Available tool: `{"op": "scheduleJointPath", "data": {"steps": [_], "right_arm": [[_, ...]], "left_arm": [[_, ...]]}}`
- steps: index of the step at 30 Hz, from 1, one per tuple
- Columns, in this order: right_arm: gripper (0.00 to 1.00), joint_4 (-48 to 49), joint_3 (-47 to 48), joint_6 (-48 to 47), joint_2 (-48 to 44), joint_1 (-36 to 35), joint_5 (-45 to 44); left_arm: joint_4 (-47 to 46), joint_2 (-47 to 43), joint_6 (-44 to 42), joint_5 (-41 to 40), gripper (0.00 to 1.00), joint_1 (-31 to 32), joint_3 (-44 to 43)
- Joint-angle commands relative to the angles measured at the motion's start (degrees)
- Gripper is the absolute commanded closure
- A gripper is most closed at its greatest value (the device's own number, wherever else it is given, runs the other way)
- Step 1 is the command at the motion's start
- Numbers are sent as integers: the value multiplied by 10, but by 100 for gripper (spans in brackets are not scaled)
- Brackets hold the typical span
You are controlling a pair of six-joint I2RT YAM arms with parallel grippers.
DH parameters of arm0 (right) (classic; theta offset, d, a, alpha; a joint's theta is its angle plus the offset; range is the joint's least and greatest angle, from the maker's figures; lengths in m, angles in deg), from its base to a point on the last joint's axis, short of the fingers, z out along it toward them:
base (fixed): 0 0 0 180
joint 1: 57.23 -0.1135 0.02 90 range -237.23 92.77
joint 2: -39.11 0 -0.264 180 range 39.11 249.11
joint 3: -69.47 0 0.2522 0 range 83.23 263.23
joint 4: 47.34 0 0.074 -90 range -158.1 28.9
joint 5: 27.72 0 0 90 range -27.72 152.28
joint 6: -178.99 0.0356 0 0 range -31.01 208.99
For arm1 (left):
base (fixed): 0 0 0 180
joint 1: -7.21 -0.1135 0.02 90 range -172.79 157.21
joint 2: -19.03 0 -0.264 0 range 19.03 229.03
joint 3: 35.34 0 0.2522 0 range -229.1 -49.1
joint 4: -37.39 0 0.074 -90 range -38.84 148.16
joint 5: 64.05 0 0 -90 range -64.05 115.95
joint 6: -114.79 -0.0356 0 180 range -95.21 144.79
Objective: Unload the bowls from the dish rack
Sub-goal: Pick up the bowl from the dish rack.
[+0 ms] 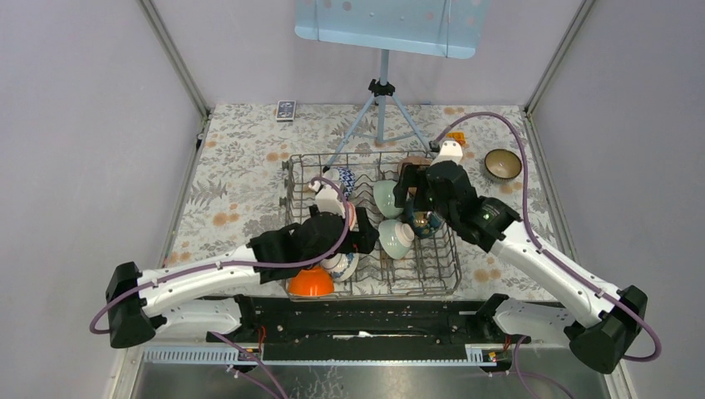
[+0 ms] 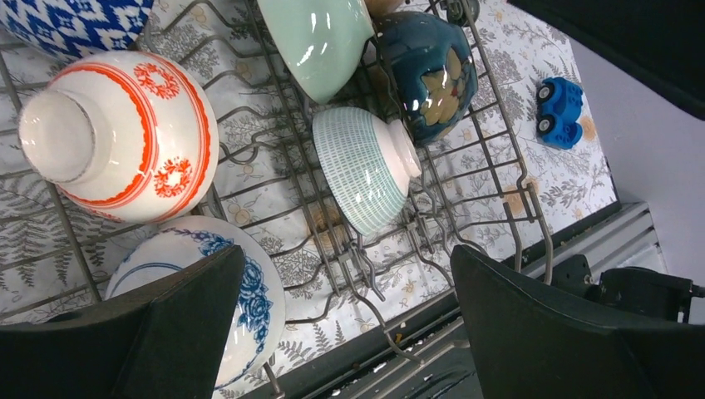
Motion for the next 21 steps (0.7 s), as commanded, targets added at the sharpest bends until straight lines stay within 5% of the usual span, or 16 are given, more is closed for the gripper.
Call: {"op": "scheduleJointPath", "data": {"steps": [1, 4, 10, 21], "right_arm": [[0, 111, -62, 61, -34, 20, 58], [0, 140, -83, 54, -30, 61, 190], [0, 88, -119, 52, -58, 62, 122], [4, 32, -176, 44, -166, 62, 107]], "left_arm": [[-64, -19, 12, 54, 1, -10, 21], [-89, -18, 25, 78, 1, -13, 32], [-141, 13, 76, 129, 1, -24, 54], [-266, 84, 153, 220, 24, -86, 107]]}}
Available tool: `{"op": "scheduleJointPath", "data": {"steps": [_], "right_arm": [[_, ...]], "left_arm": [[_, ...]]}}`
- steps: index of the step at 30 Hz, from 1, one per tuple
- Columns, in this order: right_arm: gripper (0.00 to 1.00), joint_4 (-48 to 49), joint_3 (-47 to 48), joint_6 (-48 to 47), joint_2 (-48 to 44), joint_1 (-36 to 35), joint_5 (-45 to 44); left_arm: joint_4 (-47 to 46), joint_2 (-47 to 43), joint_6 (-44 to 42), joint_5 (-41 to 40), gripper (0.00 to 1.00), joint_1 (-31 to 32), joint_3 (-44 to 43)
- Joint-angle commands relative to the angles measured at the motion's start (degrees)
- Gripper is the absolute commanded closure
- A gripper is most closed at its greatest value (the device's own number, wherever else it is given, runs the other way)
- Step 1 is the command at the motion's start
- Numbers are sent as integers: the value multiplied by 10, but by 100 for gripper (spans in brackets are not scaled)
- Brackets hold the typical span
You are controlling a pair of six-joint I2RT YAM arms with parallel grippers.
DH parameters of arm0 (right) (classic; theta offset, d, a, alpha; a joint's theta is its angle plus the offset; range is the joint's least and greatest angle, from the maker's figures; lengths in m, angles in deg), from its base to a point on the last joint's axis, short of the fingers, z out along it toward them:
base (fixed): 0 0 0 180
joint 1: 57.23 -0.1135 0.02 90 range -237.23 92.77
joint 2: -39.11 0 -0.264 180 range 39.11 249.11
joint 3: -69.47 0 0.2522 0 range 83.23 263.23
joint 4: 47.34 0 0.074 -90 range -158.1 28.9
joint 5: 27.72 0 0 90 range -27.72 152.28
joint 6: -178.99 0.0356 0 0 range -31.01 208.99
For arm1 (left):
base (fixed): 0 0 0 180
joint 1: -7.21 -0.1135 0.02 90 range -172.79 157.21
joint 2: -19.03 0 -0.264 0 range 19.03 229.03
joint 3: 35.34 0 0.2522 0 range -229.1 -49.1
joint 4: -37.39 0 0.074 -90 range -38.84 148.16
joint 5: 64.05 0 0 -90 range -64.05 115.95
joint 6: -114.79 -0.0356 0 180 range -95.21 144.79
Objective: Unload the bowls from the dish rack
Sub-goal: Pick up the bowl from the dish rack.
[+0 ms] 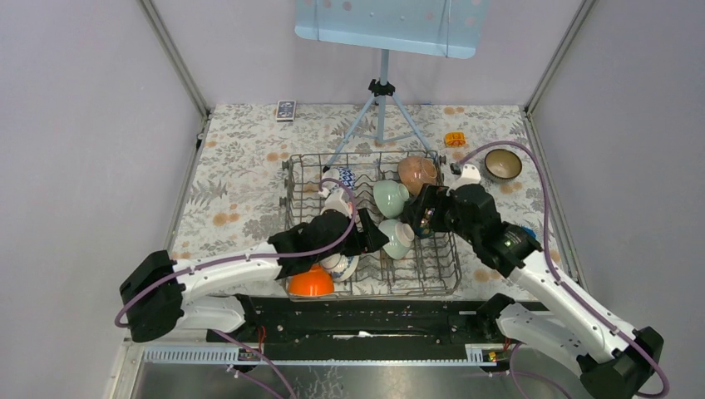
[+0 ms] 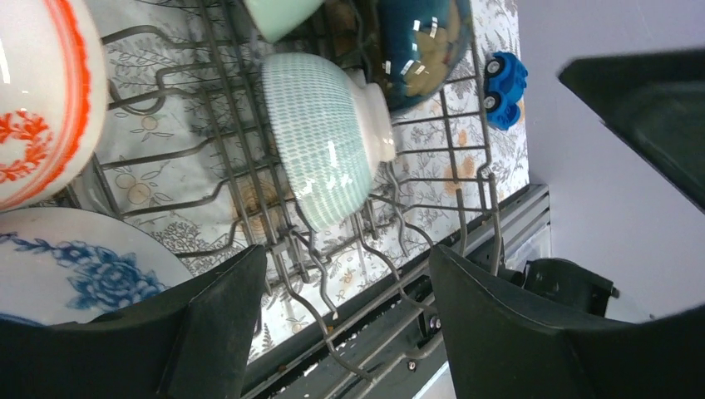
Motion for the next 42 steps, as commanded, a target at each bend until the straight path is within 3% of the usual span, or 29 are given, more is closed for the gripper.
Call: {"op": "scheduleJointPath", "data": {"steps": [1, 9, 16, 31, 42], "right_arm": [[5, -22, -22, -4, -37, 1, -25], [9, 40, -85, 14, -111, 1, -22], [8, 32, -74, 6, -95, 1, 3], [9, 44, -86, 23, -101, 1, 24], [20, 39, -80, 42, -59, 1, 55]], "left_arm": [[-98, 18, 48, 61, 25, -33, 24], [-132, 62, 65, 91, 27, -52, 25], [-177, 89, 86, 108, 28, -65, 31], [-195, 127, 90, 110, 42, -66, 23], [-237, 137, 88, 131, 49, -65, 25]]}}
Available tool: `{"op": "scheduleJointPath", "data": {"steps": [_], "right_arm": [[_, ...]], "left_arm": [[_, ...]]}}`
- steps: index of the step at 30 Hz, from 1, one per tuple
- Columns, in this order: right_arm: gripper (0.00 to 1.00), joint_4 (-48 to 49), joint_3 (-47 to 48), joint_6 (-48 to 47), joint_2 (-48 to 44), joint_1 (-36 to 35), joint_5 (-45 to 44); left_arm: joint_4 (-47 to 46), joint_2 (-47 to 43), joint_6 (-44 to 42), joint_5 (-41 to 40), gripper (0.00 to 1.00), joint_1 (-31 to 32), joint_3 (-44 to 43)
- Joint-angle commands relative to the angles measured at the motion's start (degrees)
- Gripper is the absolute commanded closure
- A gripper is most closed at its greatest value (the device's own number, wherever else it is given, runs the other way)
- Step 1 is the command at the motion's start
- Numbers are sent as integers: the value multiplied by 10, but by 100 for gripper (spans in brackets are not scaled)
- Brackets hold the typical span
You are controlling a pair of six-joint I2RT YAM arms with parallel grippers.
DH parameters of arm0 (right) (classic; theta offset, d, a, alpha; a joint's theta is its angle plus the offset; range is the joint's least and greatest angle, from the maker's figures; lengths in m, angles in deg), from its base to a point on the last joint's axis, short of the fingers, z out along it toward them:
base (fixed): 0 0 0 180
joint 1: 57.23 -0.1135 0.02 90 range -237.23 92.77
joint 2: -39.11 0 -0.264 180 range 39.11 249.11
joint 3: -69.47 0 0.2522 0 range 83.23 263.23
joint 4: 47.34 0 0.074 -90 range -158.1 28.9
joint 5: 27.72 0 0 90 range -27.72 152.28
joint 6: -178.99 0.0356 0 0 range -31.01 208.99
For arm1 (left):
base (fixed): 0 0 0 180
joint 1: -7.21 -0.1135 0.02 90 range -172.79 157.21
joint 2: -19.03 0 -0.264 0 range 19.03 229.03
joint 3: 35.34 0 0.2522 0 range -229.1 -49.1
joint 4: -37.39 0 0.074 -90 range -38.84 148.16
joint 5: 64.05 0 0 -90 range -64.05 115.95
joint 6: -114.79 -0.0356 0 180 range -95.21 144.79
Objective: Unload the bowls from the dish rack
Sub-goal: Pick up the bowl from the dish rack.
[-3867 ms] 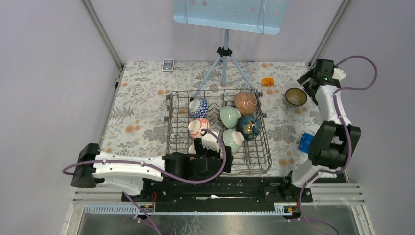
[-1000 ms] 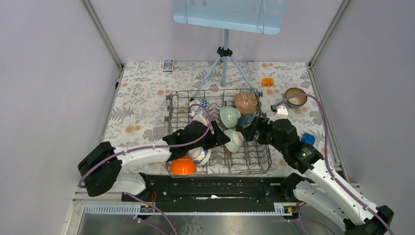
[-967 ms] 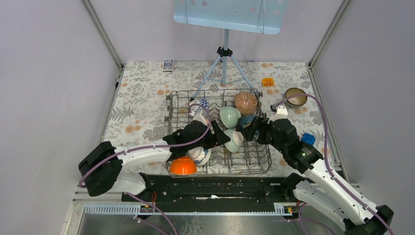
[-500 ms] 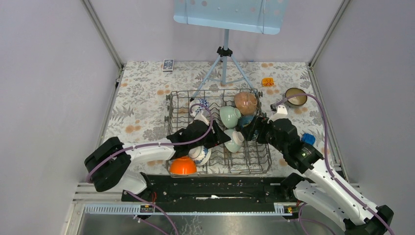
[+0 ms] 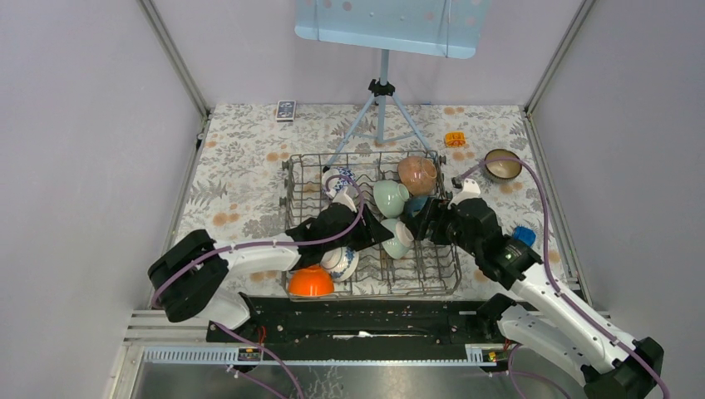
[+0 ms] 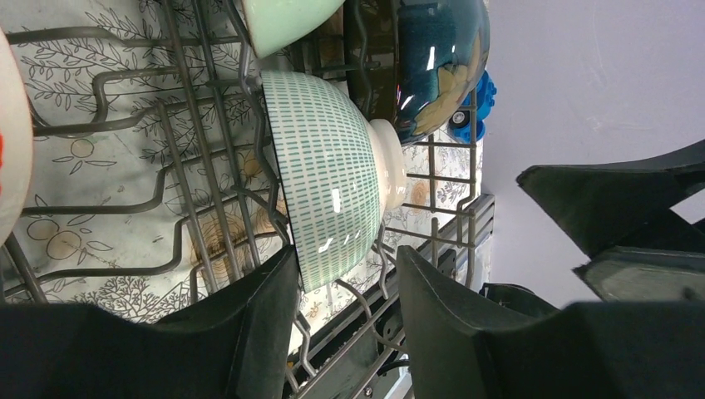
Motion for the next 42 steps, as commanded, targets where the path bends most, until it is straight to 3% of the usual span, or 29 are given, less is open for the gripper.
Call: {"op": "scheduleJointPath", "data": {"steps": [1, 18, 42], "right_arm": [[21, 16, 4, 15, 18, 1, 21], [39, 53, -29, 75, 72, 1, 11], [56, 101, -47, 100, 124, 1, 6]], "left_arm": [[-58, 6, -1, 20, 50, -2, -4], [-76, 23, -9, 34, 60, -2, -14], [-114, 31, -26, 60, 64, -1, -27]]}}
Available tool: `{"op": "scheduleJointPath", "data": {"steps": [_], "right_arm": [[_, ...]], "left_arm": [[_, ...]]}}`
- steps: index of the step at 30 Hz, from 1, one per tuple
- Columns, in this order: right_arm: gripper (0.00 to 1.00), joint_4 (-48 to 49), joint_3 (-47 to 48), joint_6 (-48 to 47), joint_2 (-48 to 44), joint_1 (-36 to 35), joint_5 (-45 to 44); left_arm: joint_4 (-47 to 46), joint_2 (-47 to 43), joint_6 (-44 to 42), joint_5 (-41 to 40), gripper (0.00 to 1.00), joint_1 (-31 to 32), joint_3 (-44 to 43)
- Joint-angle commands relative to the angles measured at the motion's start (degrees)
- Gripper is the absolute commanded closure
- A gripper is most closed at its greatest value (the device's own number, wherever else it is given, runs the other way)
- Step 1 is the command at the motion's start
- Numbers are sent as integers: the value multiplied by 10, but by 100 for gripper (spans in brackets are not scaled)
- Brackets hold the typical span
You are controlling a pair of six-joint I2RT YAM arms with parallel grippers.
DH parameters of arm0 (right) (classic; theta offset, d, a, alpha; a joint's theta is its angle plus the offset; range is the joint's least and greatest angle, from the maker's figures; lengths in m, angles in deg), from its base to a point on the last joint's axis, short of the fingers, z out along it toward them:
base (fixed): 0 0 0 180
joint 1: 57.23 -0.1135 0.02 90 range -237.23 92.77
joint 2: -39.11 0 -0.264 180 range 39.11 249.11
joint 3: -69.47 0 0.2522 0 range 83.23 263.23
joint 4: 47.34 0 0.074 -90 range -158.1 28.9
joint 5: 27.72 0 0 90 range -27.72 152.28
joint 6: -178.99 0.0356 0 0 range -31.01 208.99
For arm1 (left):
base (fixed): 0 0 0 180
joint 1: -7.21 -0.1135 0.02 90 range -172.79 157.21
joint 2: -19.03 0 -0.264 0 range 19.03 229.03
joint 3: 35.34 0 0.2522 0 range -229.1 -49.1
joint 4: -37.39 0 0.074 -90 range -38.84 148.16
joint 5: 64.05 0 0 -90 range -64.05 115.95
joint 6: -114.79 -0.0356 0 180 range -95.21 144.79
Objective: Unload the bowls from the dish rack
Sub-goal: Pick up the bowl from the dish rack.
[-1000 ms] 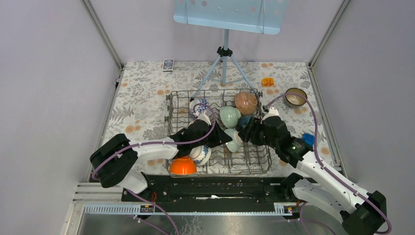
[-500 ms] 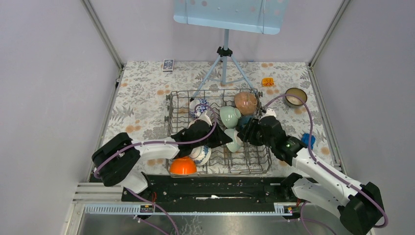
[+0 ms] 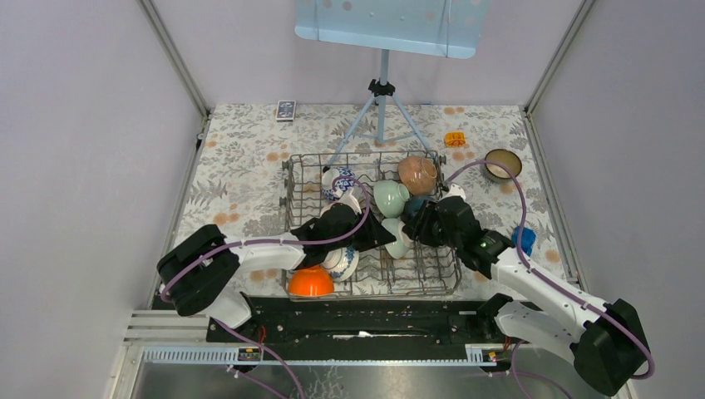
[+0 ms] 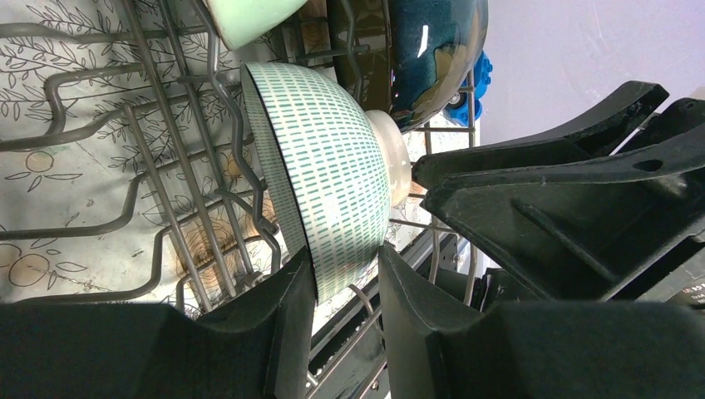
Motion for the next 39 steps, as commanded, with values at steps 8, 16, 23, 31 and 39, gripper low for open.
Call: {"op": "scheduleJointPath", "data": {"steps": [8, 16, 23, 31, 39], "right_arm": [[59, 11, -20, 14, -10, 1, -15], [62, 8, -30, 17, -23, 1, -18], [63, 7, -36, 21, -30, 1, -16], [66, 1, -46, 25, -45, 1, -21], [67, -2, -48, 27, -48, 1, -18]], "left_arm": [[-79, -2, -12, 32, 65, 2, -26], [-85, -6, -15, 34, 62, 6, -25], [-74, -19, -19, 27, 52, 7, -19], [-86, -34, -17, 23, 57, 8, -7], [-99, -25, -19, 29, 63, 16, -12]]}}
